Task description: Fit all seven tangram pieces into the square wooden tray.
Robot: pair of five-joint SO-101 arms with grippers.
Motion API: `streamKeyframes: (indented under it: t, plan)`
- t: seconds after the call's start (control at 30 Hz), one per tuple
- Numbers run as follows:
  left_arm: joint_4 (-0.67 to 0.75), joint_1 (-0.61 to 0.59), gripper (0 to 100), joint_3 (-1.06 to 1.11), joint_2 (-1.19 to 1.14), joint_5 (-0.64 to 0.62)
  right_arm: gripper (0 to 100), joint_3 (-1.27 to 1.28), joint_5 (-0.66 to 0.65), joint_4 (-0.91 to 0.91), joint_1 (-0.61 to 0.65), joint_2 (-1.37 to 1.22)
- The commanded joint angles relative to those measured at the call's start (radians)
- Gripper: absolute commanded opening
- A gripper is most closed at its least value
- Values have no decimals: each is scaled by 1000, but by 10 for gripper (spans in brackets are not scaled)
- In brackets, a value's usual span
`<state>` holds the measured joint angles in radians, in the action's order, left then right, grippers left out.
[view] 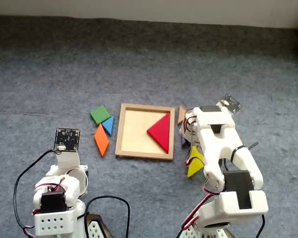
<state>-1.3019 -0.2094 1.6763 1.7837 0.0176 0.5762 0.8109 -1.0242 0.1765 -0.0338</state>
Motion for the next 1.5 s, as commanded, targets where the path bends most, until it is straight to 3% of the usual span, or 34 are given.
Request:
streamKeyframes:
  t: [0.0, 0.17, 0.27, 0.4, 0.57, 0.87, 1.33, 1.47]
  plan:
    - [-6, -5, 6, 21, 8, -6, 358, -28, 11, 7, -19, 7]
    - [-6, -5, 6, 21, 8, -6, 164, -27, 3, 8, -21, 7]
    - [-6, -5, 6, 21, 8, -6, 120, -27, 2, 2, -21, 10]
    - [-6, -5, 6, 21, 8, -6, 120, -27, -8, 1, -21, 15]
    - [-6, -5, 6, 21, 8, -6, 117, -27, -147, -10, -21, 18]
    - [-6, -5, 6, 21, 8, -6, 116, -145, -324, -240, -16, 97]
    - [-6, -5, 6, 21, 8, -6, 122, 56, -331, -245, 153, 309]
    - [-6, -5, 6, 21, 8, -6, 209, 59, -327, -245, 154, 242]
